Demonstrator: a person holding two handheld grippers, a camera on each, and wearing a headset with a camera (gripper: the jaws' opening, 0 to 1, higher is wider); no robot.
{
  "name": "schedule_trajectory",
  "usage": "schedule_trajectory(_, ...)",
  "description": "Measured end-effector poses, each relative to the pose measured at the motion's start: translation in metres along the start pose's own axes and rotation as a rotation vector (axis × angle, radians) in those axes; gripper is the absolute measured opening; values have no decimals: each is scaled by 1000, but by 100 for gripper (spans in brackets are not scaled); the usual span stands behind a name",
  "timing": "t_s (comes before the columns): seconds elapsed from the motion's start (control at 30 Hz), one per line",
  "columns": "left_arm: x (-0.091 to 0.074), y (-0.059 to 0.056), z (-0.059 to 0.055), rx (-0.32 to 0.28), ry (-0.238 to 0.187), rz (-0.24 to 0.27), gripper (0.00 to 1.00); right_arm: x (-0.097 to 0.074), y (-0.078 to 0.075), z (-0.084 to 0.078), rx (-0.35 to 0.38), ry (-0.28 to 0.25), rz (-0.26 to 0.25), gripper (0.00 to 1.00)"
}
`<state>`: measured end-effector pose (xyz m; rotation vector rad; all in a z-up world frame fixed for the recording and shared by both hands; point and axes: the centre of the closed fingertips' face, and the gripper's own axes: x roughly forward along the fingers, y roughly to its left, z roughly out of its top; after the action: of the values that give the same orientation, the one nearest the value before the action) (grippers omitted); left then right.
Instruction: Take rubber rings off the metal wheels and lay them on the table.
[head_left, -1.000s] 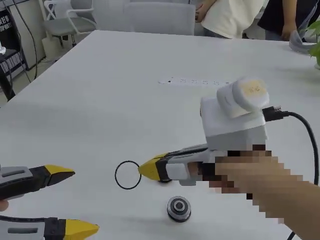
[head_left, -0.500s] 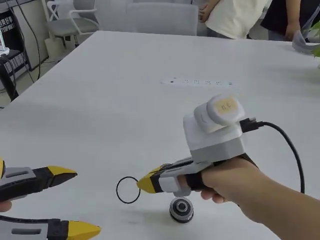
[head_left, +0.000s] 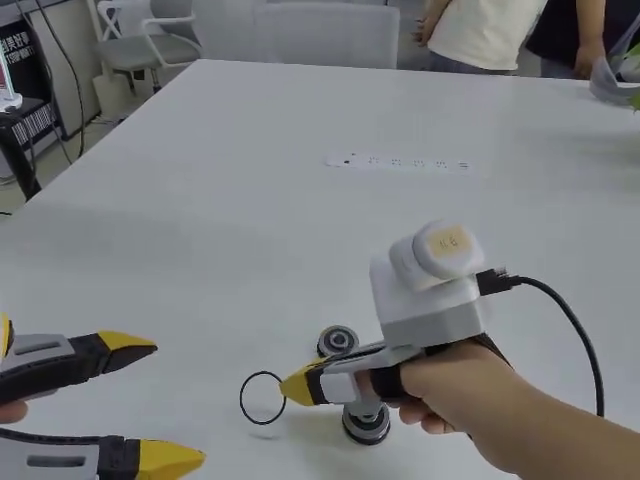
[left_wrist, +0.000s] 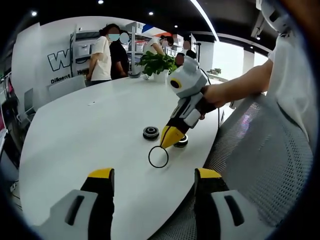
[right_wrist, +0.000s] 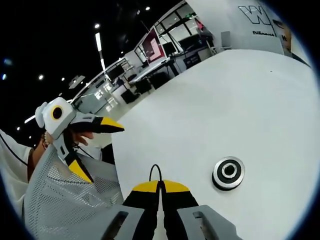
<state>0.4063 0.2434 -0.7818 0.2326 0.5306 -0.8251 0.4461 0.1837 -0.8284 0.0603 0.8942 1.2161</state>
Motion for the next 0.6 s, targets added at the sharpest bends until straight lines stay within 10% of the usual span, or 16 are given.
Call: schedule_trajectory(0.6,2,-2,-4,-4,13,-22,62,10,-9,-15,-44,39,-51,0)
